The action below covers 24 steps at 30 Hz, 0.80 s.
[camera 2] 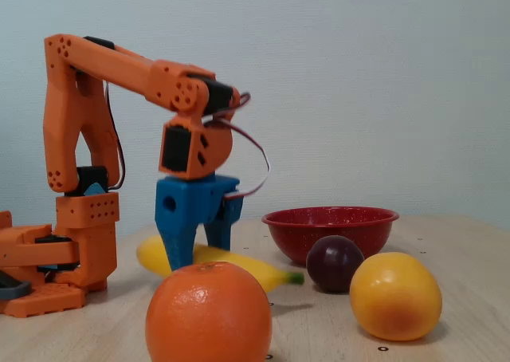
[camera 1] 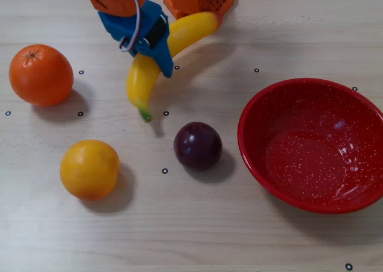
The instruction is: Put banana in the red bowl.
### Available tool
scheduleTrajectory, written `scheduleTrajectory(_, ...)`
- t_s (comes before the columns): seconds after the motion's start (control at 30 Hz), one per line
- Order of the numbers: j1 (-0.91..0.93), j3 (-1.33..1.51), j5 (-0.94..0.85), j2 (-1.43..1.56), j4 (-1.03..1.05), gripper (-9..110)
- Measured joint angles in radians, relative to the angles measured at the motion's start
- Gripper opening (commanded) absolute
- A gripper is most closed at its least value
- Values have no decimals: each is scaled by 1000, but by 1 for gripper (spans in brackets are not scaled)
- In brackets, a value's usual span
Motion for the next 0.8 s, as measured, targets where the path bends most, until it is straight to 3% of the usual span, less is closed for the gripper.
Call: scheduleTrajectory(0.8,-282,-204,341,176,201,0)
